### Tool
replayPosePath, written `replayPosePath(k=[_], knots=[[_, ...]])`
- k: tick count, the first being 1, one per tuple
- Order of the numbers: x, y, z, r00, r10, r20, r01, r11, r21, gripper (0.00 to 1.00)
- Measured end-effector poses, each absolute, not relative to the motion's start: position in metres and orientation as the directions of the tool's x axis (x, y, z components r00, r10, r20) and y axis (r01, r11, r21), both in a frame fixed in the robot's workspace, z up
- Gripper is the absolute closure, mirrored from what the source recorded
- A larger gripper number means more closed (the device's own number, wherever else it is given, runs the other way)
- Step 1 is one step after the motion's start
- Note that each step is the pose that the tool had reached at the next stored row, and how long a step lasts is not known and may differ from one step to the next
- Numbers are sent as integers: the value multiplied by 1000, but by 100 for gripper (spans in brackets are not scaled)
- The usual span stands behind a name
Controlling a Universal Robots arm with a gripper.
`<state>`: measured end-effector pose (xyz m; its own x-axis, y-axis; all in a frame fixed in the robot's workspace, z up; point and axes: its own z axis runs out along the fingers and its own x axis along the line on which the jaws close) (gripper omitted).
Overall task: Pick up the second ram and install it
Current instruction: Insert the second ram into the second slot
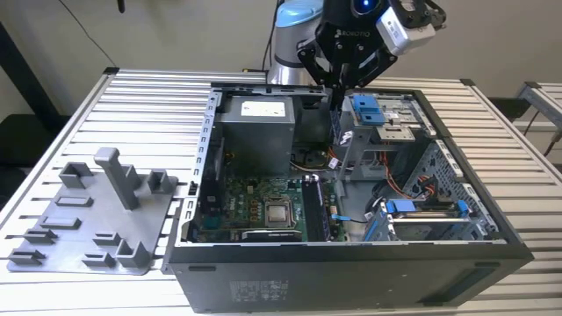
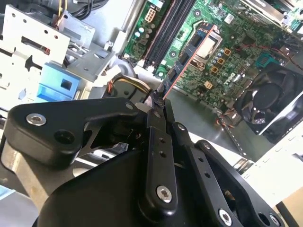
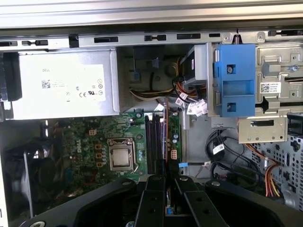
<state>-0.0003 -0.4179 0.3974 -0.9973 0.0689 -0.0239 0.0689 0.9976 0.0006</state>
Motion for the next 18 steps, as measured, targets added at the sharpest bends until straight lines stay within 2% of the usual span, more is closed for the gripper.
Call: replayPosePath(k=[18], knots=[[1,-423,387,-997,69,-24,69,998,1,86]])
